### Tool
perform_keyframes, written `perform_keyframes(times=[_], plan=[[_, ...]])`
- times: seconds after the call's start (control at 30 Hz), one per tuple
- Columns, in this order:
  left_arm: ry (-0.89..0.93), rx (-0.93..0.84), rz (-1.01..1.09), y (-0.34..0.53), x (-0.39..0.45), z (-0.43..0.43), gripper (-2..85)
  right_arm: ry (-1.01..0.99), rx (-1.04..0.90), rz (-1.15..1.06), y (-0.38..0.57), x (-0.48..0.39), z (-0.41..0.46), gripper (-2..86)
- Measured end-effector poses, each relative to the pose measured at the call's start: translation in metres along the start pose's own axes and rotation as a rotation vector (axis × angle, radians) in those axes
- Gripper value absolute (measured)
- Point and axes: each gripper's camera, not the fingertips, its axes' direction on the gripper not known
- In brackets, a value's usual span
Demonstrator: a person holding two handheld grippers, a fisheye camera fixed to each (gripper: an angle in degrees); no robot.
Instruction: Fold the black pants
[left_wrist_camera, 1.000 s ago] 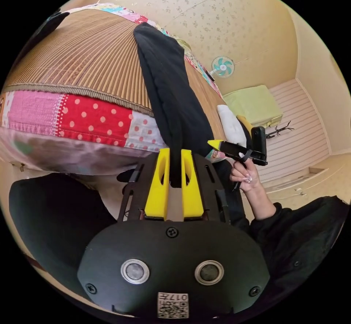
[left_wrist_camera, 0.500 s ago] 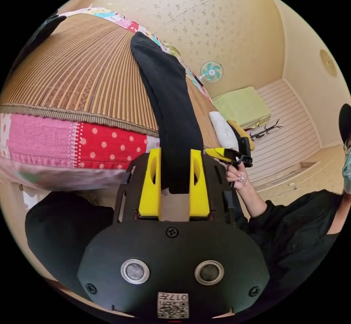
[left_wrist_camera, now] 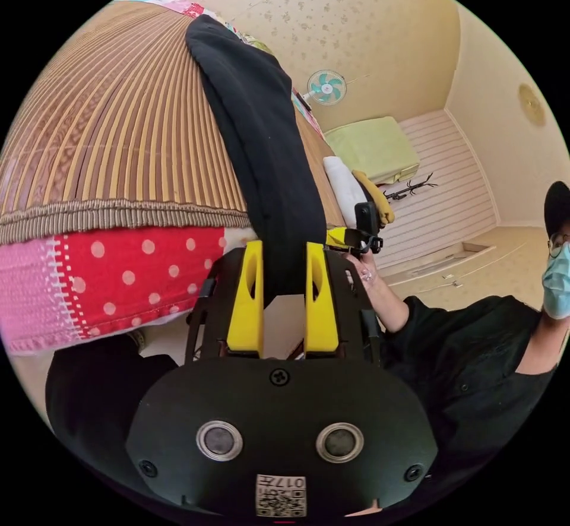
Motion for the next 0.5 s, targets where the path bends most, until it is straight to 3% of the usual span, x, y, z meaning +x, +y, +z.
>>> perform_keyframes(times=[0.17, 0.3, 0.5], plan=[[0.076, 0.098, 0.252, 0.037, 0.077, -0.020, 5.3, -0.051, 0.018, -0.198, 0.027, -0.065, -0.019, 3.4], [0.153, 0.298, 0.524, 0.057, 0.197, -0.071, 5.2, -0.227, 0.147, -0.474, 0.047, -0.169, -0.071, 2.2], [0.195, 0.494, 0.884, 0.051, 0.389, -0.110, 5.4, -0.263, 0.309, -0.909, 0.065, -0.352, -0.139, 1.5]])
